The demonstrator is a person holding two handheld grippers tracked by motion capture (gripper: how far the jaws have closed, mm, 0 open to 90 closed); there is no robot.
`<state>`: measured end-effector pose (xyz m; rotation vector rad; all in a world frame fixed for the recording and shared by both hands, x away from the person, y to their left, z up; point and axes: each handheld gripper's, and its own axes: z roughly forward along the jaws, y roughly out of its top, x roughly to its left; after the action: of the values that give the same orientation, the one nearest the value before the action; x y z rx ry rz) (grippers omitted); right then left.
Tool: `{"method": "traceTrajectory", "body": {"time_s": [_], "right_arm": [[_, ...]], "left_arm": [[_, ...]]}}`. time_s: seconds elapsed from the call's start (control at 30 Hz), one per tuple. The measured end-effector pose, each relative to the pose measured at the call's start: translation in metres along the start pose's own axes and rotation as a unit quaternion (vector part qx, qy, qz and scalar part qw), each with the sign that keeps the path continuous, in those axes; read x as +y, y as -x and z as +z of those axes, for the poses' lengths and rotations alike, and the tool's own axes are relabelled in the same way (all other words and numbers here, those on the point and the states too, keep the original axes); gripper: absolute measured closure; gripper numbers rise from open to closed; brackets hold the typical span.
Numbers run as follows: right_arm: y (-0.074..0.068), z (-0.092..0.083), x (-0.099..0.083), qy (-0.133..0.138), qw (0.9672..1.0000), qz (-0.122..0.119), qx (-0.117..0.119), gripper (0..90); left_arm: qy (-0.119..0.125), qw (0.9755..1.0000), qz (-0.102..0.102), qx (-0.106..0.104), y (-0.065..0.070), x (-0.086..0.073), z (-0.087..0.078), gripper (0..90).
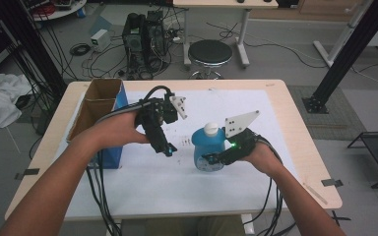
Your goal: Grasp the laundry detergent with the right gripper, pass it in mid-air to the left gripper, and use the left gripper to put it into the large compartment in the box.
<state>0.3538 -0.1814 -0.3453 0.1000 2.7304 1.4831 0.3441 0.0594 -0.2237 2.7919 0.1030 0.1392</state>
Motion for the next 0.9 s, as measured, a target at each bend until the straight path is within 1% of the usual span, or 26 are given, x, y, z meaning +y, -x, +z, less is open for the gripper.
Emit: {"method": "traceTrajectory", "body": {"time_s": [0.1,0.17,0.23,0.3,0.33,0.37,0.4,0.43,0.47,0.5,0.53,0.6,0.63,0.67,0.7,0.73,0.77,0.8,0.87,0.9], "right_arm": [[-0.003,0.000,0.007,-0.007,0.9999,-0.009,0.004,44.3],[-0.004,0.000,0.012,-0.015,0.9998,-0.012,0.007,44.4],[-0.005,0.001,0.016,-0.019,0.9996,-0.016,0.009,44.3],[-0.007,0.001,0.019,-0.023,0.9996,-0.013,0.010,44.4],[-0.006,0.002,0.020,-0.023,0.9996,-0.016,0.009,44.4],[-0.007,0.002,0.022,-0.024,0.9995,-0.012,0.016,44.4],[-0.006,0.003,0.022,-0.027,0.9994,-0.020,0.012,44.4],[-0.006,0.004,0.024,-0.030,0.9993,-0.018,0.015,44.4],[-0.006,0.005,0.025,-0.030,0.9992,-0.023,0.015,44.4],[-0.007,0.005,0.026,-0.030,0.9993,-0.016,0.018,44.4],[-0.007,0.006,0.028,-0.033,0.9992,-0.020,0.015,44.4],[-0.006,0.009,0.031,-0.032,0.9991,-0.021,0.016,44.4],[-0.005,0.011,0.032,-0.027,0.9990,-0.032,0.016,44.4],[-0.005,0.011,0.034,-0.028,0.9988,-0.037,0.018,44.5],[-0.006,0.012,0.036,-0.031,0.9990,-0.028,0.018,44.4],[-0.005,0.013,0.038,-0.030,0.9988,-0.035,0.019,44.5],[-0.005,0.014,0.040,-0.029,0.9988,-0.034,0.021,44.5],[-0.005,0.015,0.041,-0.030,0.9987,-0.035,0.021,44.5],[-0.005,0.017,0.044,-0.033,0.9986,-0.038,0.020,44.5],[-0.005,0.018,0.045,-0.033,0.9985,-0.037,0.023,44.5]], "left_arm": [[-0.003,1.0000,0.005,-0.001,0.002,0.007,-0.001,11.7],[-0.005,0.9999,0.007,-0.007,0.003,0.010,-0.001,11.7],[-0.009,0.9999,0.010,-0.009,0.003,0.014,-0.001,11.7],[-0.008,0.9998,0.011,-0.011,0.004,0.017,-0.002,11.7],[-0.009,0.9998,0.013,-0.011,0.004,0.019,-0.002,11.7],[-0.010,0.9998,0.017,-0.010,0.004,0.020,-0.003,11.7],[-0.011,0.9997,0.018,-0.009,0.005,0.022,-0.004,11.7],[-0.012,0.9997,0.021,-0.010,0.005,0.023,-0.004,11.7],[-0.013,0.9997,0.018,-0.012,0.006,0.024,-0.005,11.7],[-0.012,0.9996,0.024,-0.010,0.006,0.026,-0.005,11.7],[-0.011,0.9996,0.024,-0.012,0.006,0.027,-0.005,11.7],[-0.013,0.9994,0.028,-0.012,0.007,0.030,-0.006,11.7],[-0.013,0.9994,0.029,-0.014,0.007,0.031,-0.006,11.7],[-0.015,0.9993,0.031,-0.015,0.007,0.032,-0.006,11.7],[-0.015,0.9993,0.032,-0.015,0.007,0.033,-0.006,11.7],[-0.014,0.9992,0.036,-0.014,0.007,0.033,-0.005,11.7],[-0.015,0.9988,0.043,-0.016,0.006,0.034,-0.005,11.7],[-0.015,0.9989,0.042,-0.016,0.006,0.034,-0.005,11.7],[-0.016,0.9992,0.031,-0.018,0.008,0.034,-0.006,11.7],[-0.018,0.9992,0.033,-0.015,0.007,0.035,-0.007,11.7]]}}
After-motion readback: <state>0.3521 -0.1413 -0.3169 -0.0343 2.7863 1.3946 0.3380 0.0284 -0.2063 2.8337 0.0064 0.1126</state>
